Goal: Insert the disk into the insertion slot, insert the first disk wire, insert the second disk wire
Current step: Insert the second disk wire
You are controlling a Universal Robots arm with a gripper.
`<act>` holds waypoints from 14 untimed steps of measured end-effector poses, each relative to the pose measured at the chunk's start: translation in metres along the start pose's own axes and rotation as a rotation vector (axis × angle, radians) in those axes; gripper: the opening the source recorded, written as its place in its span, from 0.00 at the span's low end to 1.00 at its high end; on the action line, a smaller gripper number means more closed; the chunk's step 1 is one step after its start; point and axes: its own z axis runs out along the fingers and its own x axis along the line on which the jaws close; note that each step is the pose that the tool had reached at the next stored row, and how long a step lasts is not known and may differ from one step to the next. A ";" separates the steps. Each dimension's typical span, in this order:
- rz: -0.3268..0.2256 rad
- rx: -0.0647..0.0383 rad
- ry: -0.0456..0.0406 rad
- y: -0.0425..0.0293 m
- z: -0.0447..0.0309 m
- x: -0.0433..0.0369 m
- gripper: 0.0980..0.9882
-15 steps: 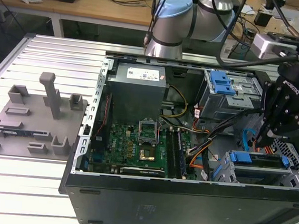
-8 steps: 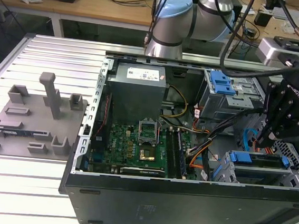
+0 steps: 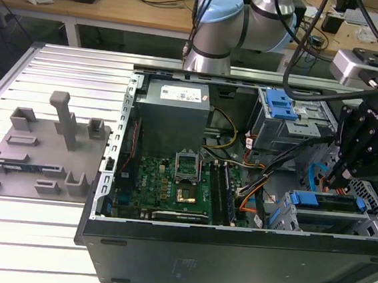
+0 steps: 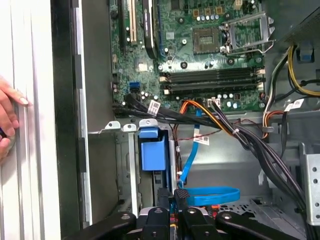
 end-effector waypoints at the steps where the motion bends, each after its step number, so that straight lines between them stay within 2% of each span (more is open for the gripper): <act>1: 0.000 -0.003 -0.0005 -0.0002 0.0010 0.0004 0.07; 5: -0.001 -0.004 -0.0179 -0.0007 0.0037 0.0062 0.07; 7: -0.002 -0.005 -0.0221 -0.0008 0.0038 0.0068 0.07; 14: -0.002 -0.005 -0.0225 -0.0018 0.0042 0.0083 0.07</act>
